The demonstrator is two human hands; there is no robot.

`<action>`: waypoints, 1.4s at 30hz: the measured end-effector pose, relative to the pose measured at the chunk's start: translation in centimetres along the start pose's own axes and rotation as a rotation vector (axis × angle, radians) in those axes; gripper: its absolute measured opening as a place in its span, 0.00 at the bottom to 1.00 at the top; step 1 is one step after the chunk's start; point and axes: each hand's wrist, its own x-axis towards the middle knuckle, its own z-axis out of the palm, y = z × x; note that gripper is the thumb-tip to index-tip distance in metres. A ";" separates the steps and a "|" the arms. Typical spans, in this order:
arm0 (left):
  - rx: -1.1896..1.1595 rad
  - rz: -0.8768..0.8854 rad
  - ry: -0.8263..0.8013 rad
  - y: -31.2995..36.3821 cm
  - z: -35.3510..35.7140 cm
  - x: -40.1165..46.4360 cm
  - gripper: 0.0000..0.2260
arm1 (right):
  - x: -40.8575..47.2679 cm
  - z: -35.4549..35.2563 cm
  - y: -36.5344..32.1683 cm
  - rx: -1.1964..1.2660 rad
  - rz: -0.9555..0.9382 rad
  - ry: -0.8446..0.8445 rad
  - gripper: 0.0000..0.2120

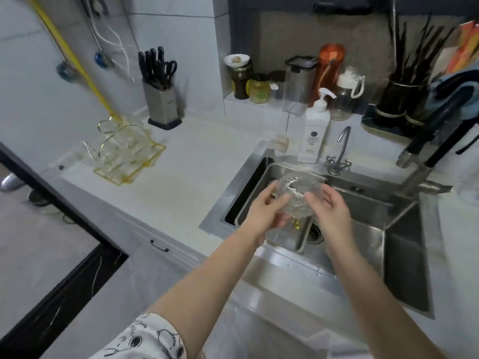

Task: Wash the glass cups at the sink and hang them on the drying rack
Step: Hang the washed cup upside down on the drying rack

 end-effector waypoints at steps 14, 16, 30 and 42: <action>-0.054 0.106 0.352 7.5 -25.6 -3.0 0.19 | -1.6 27.5 -1.3 -0.003 0.038 -0.274 0.20; -0.070 0.114 0.369 8.3 -28.6 -3.0 0.19 | -1.9 30.7 -1.4 -0.002 0.029 -0.296 0.19; -0.137 0.118 0.442 11.7 -39.1 0.8 0.24 | 2.0 43.3 -1.6 -0.009 0.015 -0.367 0.12; -0.167 0.082 0.623 14.2 -40.8 14.0 0.22 | 16.3 48.5 1.2 -0.077 0.046 -0.399 0.16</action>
